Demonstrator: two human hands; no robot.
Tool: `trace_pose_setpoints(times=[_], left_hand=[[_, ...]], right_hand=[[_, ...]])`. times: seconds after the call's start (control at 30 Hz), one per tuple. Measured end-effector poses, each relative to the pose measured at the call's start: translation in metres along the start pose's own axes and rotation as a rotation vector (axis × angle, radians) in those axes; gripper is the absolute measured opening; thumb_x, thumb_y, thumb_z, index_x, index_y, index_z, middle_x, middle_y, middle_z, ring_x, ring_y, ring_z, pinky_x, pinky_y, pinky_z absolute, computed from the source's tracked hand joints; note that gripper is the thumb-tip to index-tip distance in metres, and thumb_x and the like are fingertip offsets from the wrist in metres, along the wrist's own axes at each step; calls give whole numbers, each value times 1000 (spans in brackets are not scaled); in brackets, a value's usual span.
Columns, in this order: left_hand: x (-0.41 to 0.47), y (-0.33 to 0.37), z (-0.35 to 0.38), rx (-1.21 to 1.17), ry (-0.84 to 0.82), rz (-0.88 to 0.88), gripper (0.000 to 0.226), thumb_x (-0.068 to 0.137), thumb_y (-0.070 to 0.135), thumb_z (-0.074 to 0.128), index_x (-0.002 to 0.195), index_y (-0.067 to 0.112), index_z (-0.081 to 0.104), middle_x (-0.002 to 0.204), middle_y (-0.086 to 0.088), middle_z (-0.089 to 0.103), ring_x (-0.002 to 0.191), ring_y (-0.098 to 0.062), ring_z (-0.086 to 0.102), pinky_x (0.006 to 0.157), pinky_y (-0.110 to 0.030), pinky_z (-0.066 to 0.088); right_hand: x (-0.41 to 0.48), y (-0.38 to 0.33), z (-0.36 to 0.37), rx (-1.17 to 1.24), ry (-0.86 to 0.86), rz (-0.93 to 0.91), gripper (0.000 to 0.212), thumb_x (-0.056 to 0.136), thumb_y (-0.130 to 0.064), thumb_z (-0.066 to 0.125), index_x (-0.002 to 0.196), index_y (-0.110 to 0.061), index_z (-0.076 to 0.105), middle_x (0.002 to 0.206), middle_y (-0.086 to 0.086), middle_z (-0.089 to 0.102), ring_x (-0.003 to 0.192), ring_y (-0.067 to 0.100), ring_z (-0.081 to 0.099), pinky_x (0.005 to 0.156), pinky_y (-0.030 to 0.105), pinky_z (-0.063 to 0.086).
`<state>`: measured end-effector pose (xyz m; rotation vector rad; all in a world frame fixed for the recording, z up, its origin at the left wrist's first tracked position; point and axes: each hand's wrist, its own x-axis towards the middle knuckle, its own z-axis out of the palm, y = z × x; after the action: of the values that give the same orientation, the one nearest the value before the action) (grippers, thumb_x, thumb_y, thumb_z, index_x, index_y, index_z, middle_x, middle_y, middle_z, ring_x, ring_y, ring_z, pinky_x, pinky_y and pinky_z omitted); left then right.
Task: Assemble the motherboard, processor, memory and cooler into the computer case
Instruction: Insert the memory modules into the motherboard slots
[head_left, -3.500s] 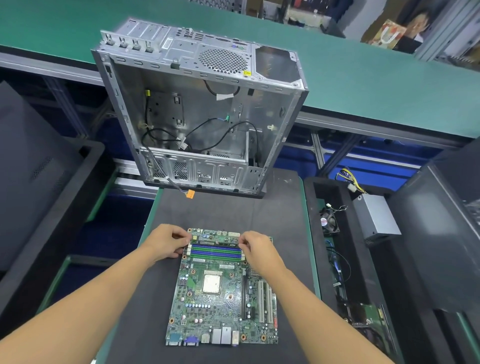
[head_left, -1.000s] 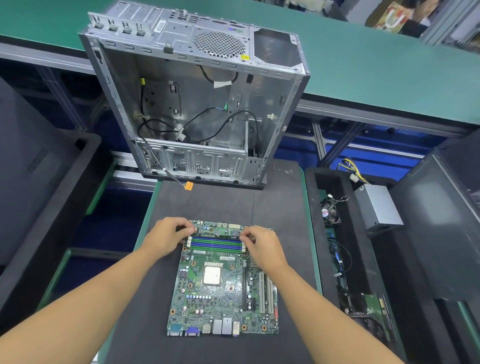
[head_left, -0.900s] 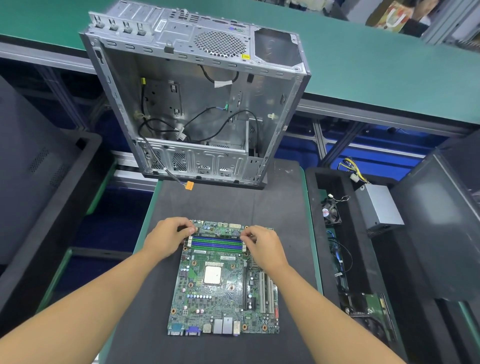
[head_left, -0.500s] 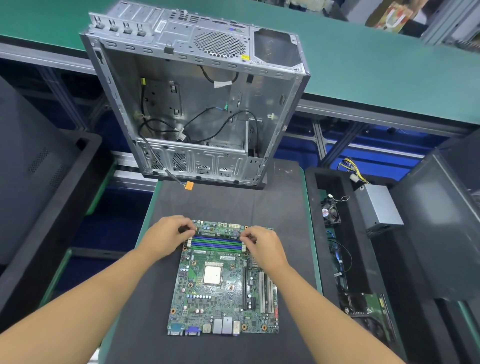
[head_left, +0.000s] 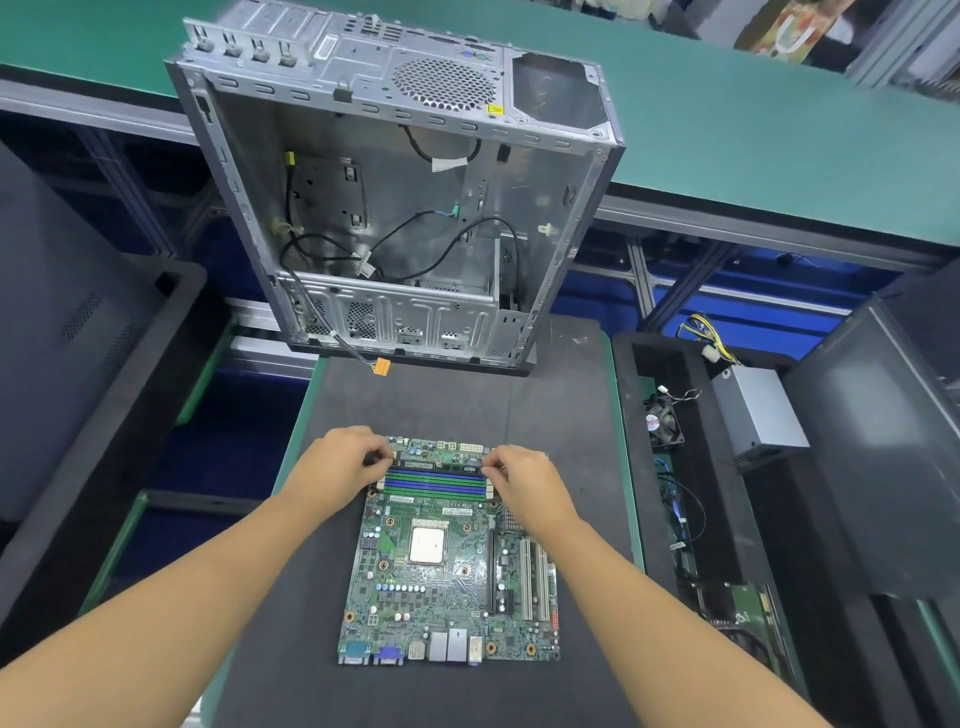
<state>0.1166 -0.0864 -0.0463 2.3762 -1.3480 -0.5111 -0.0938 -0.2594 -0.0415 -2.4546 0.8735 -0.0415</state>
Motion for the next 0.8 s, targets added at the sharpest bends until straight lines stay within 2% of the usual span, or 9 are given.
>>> trace_pose_setpoints(times=[0.17, 0.47, 0.8], left_hand=[[0, 1, -2, 17, -4, 10, 8, 90, 28, 65, 85, 29, 71, 85, 14, 62, 74, -5, 60, 66, -29, 51], [-3, 2, 0, 88, 4, 71, 8, 92, 25, 60, 85, 26, 65, 86, 14, 56, 69, -7, 56, 66, -26, 48], [-4, -1, -1, 68, -5, 117, 11, 93, 21, 59, 84, 26, 60, 85, 13, 55, 71, -8, 56, 67, -29, 48]], right_hand=[[-1, -1, -2, 10, -9, -8, 14, 101, -20, 60, 99, -12, 71, 102, -2, 72, 92, 14, 65, 82, 30, 52], [0, -3, -8, -30, -86, -6, 17, 103, -21, 55, 106, -10, 67, 103, 3, 70, 93, 21, 64, 86, 39, 52], [0, -4, -9, -38, -81, -25, 17, 103, -21, 55, 107, -10, 68, 108, 2, 69, 98, 19, 64, 89, 38, 52]])
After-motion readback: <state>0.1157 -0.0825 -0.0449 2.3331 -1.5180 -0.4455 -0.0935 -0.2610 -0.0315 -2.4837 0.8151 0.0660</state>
